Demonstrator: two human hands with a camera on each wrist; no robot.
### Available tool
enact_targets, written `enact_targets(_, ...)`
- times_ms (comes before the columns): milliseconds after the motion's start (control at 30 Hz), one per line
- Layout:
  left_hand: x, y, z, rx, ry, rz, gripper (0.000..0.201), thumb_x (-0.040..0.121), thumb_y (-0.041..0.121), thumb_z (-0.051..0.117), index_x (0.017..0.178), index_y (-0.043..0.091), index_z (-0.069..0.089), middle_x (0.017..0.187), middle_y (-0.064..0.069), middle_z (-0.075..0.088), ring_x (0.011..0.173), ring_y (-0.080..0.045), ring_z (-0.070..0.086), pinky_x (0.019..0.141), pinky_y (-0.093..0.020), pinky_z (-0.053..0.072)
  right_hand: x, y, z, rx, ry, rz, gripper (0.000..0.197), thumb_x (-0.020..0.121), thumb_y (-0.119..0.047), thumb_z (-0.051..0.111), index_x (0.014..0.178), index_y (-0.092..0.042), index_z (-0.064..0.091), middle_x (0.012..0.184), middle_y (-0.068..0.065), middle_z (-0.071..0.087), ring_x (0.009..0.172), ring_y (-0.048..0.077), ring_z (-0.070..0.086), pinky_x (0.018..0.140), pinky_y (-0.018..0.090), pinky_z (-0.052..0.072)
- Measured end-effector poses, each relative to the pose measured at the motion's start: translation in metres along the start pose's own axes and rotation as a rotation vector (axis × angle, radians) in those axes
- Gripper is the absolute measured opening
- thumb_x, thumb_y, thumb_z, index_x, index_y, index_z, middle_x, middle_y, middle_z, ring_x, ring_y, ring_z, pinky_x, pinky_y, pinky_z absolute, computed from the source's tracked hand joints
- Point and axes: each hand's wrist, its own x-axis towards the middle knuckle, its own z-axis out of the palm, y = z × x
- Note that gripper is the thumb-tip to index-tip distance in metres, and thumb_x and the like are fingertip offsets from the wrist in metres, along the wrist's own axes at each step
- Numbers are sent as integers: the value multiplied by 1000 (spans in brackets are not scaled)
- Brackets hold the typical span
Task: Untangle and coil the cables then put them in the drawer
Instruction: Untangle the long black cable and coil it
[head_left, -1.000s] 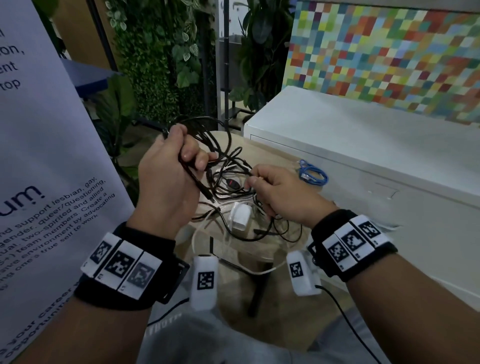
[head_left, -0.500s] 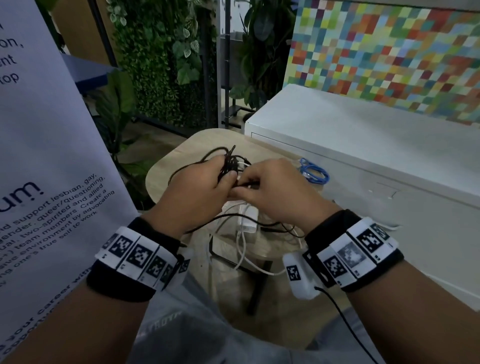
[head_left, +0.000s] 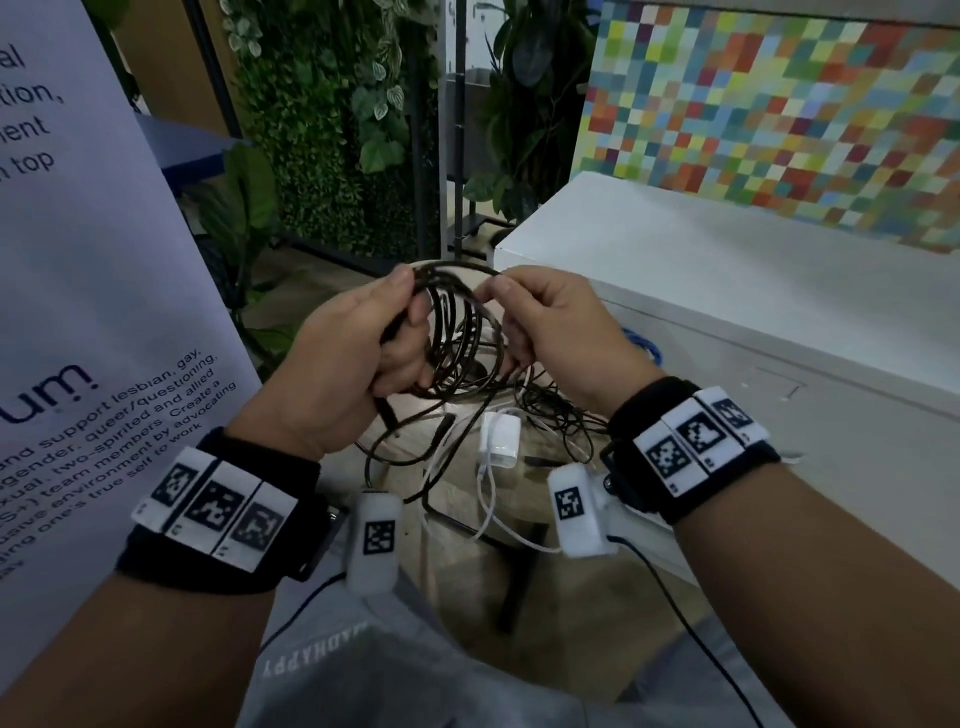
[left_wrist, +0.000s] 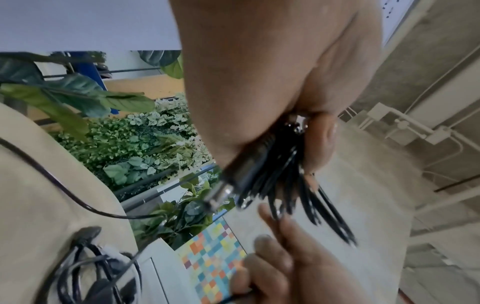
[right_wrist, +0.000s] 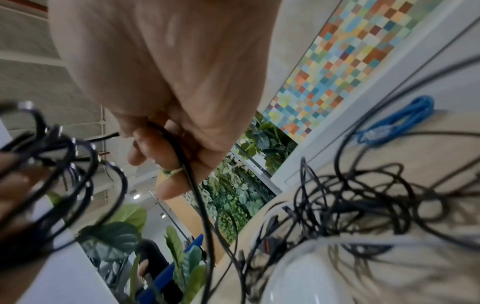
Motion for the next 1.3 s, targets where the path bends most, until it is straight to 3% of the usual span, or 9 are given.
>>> enact_targets(67,1,1,5,-132,29,43,35,112,32,29,88,15,48,54,5,30,42,-11,29,60,-27,46,1,9,13,70,6,71,31,111,-21,45,101,-2,68,61,11,42,49,19,47,55,30,53)
enact_targets(233,7,-3,7,-190,222,234,21,112,21,36,96,14,48,66,1,41,56,-18,49,73,-32,53,-7,35,32,59,-88,175,37,111,-27,40,90,-6,62,58,3,44,61,29,61,73,49,53)
enact_targets(367,17,-7,-6,186,420,415,16,111,25,40,98,16,42,72,2,45,78,-23,73,88,-39,57,-24,42,37,68,-116,251,32,112,-23,39,91,-9,60,59,6,44,60,31,60,77,59,58)
enact_targets(567,14,-22,-4,526,428,450,9,107,28,41,109,20,46,84,10,54,93,-12,75,82,-27,56,-28,34,50,180,-142,308,22,109,-5,43,115,-9,64,69,8,51,50,27,61,60,46,63)
enact_targets(767,11,-28,-5,816,380,486,1,107,16,47,107,16,48,82,4,67,80,-9,66,72,-13,47,-28,25,51,61,-116,272,30,110,-11,40,127,-15,65,68,2,43,40,2,34,39,18,29)
enact_targets(900,10,-24,-2,695,300,369,21,104,38,50,94,20,51,63,5,54,56,-17,52,57,-41,45,-27,21,55,-86,-111,245,29,110,-15,42,119,-12,69,66,-2,47,40,-1,41,40,16,33)
enact_targets(1000,8,-13,7,337,249,271,28,109,28,47,82,20,44,55,9,39,47,-12,36,53,-36,39,-27,23,56,-236,-121,237,29,109,-17,44,116,-13,71,70,-10,51,54,1,46,55,22,38)
enact_targets(1067,6,-5,11,172,248,245,28,112,24,43,84,17,44,55,8,36,45,-12,34,61,-35,46,-28,23,56,-280,-179,250,29,109,-18,43,116,-14,71,69,-8,53,47,-1,43,50,20,36)
enact_targets(1300,7,-6,6,364,306,373,14,110,17,46,96,18,49,68,3,63,66,-20,70,70,-31,55,-37,5,57,-403,-358,182,31,109,-17,43,122,-17,71,64,-20,49,44,-7,46,48,10,33)
